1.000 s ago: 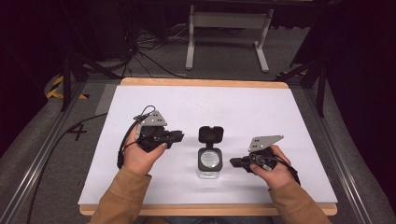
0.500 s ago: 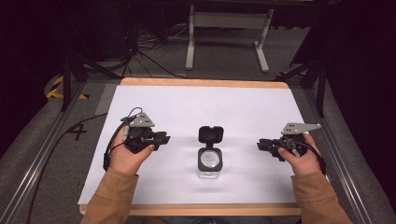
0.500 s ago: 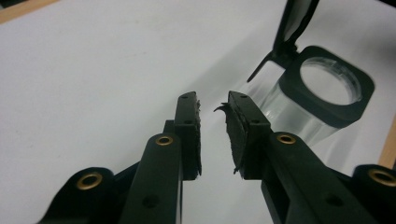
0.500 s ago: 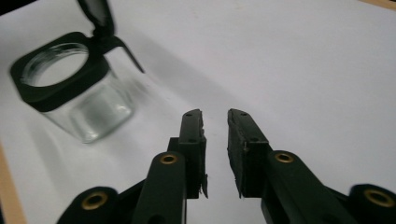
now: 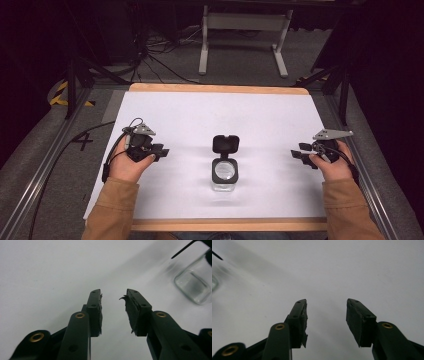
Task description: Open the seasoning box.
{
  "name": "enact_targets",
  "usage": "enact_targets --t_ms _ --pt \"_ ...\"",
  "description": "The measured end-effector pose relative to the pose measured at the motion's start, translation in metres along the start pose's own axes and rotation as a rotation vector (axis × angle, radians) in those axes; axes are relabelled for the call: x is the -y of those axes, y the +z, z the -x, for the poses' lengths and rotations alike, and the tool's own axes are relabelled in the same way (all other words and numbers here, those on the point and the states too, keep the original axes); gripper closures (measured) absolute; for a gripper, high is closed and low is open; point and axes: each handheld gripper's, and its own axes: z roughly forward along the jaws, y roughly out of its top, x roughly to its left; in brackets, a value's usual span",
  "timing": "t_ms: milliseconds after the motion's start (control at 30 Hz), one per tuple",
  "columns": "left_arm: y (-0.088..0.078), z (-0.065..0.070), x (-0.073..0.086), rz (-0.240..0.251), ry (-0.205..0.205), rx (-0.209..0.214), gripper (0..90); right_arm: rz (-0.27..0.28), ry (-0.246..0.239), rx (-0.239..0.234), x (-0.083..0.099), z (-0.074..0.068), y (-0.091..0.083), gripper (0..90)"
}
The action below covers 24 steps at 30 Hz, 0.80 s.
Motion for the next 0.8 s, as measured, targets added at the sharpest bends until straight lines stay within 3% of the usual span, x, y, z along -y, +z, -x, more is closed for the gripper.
enact_targets --t_ms 67,167,300,367,433,600,633,800 --pt "0.007 -0.008 0.006 -0.028 -0.02 -0.017 63.1 -0.015 -0.003 0.017 0.003 0.003 0.005 48.8" --pt "0.013 -0.016 0.012 -0.047 -0.043 -0.002 60.9 -0.033 -0.006 0.039 0.008 0.008 0.013 46.3" --pt "0.02 -0.023 0.018 -0.055 -0.048 -0.006 59.0 -0.028 0.028 0.022 0.014 0.013 0.019 43.4" --pt "0.021 -0.022 0.02 -0.07 -0.013 -0.03 56.7 -0.033 0.038 0.017 0.019 0.016 0.024 40.6" --pt "0.022 -0.021 0.021 -0.07 -0.003 -0.038 56.1 -0.038 0.032 0.02 0.02 0.017 0.027 39.2" --pt "0.028 -0.022 0.025 -0.101 0.063 -0.028 49.1 -0.061 0.009 0.04 0.022 0.018 0.034 36.1" --pt "0.029 -0.023 0.026 -0.111 0.092 -0.028 47.7 -0.06 0.007 0.047 0.022 0.018 0.035 36.1" --pt "0.033 -0.022 0.024 -0.112 0.082 -0.013 44.4 -0.047 0.021 0.042 0.023 0.019 0.033 35.4"
